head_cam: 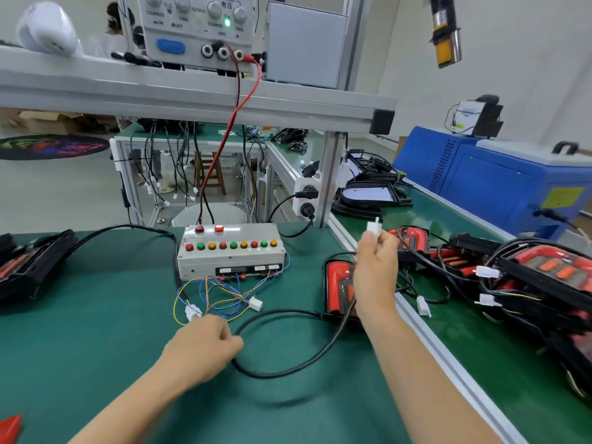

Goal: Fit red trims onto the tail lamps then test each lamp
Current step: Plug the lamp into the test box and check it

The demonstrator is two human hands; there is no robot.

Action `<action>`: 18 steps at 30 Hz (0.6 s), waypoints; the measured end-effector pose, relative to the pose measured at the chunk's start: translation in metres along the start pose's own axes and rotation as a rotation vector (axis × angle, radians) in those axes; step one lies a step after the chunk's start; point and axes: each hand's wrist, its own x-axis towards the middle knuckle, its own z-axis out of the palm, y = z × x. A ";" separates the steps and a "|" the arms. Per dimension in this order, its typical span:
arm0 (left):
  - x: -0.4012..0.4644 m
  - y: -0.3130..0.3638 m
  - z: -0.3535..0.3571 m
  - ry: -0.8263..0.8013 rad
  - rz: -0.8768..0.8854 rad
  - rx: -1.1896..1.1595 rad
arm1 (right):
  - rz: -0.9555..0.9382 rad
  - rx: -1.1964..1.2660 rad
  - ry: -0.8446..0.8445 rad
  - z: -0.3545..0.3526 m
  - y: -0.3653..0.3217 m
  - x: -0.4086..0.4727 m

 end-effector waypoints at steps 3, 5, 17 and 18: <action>0.008 0.017 -0.008 0.125 0.064 -0.310 | 0.035 -0.081 0.024 -0.023 0.017 0.017; 0.019 0.038 -0.013 0.247 0.155 -0.454 | 0.072 -0.198 0.005 -0.038 0.032 0.023; 0.075 0.135 0.030 0.141 0.211 -0.693 | 0.405 -0.474 -0.307 -0.063 0.069 0.013; 0.077 0.133 0.038 0.079 0.180 -0.678 | 0.406 -0.453 -0.344 -0.063 0.070 0.012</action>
